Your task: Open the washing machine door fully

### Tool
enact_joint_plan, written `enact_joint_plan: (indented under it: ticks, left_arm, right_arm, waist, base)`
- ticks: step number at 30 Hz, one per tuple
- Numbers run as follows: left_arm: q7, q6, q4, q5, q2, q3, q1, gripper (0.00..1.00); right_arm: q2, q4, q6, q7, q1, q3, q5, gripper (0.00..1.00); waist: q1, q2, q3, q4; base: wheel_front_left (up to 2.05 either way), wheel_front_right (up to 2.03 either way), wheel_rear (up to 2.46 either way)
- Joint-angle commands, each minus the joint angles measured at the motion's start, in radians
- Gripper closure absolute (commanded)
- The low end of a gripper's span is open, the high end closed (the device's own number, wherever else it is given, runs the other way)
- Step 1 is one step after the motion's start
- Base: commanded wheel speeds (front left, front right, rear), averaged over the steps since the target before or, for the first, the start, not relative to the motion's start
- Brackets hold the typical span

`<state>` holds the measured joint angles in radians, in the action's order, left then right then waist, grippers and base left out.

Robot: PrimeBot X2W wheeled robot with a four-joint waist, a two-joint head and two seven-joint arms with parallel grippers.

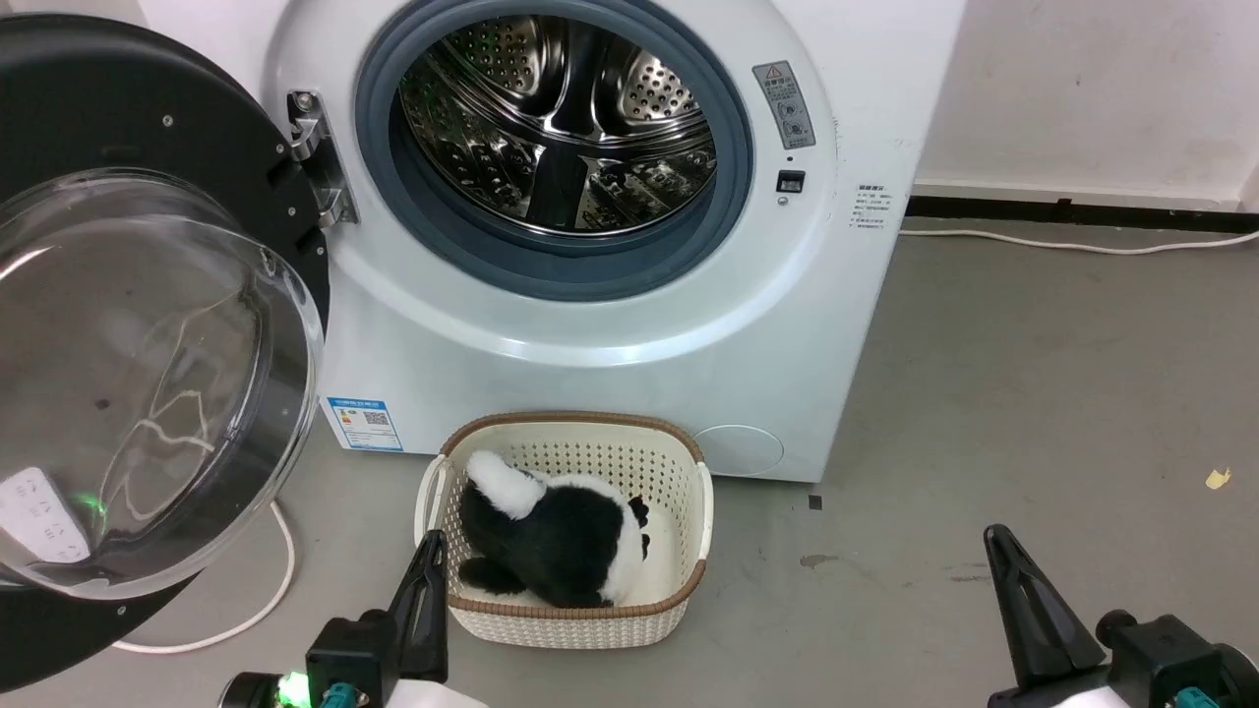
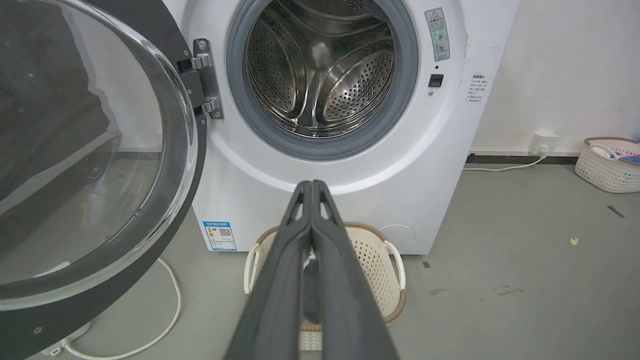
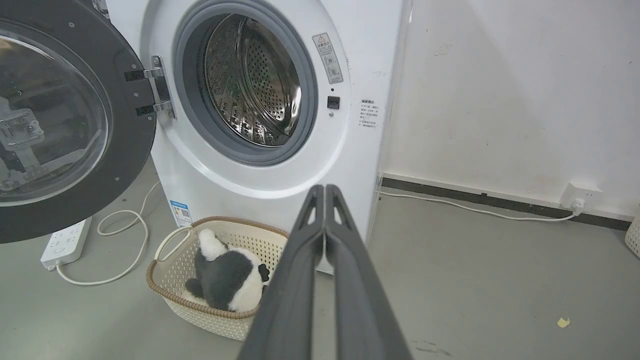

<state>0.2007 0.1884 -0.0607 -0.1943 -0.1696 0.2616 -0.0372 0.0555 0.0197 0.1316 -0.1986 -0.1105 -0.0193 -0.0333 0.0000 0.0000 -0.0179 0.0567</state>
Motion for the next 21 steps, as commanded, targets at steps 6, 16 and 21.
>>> enact_joint_plan:
  ticks: [6,16,21]
  left_arm:
    - [-0.017,-0.019,0.009,0.022,0.012,-0.023,0.01,1.0]
    - [-0.042,-0.042,0.016,0.045,0.027,-0.055,0.014,1.0]
    - [-0.052,-0.051,0.019,0.054,0.032,-0.068,0.015,1.0]
  right_arm:
    - [-0.001,-0.002,0.0,0.014,0.022,0.003,0.007,1.0]
    - [-0.002,-0.005,0.0,0.039,0.034,0.005,0.011,1.0]
    - [-0.002,-0.006,0.0,0.049,0.039,0.006,0.012,1.0]
  waist:
    - [0.0,0.0,0.001,-0.003]
    - [0.0,0.0,0.003,-0.011]
    - [0.0,0.0,0.004,-0.013]
  base:
    - [0.0,0.0,0.0]
    - [0.0,0.0,0.0]
    - [0.0,0.0,0.0]
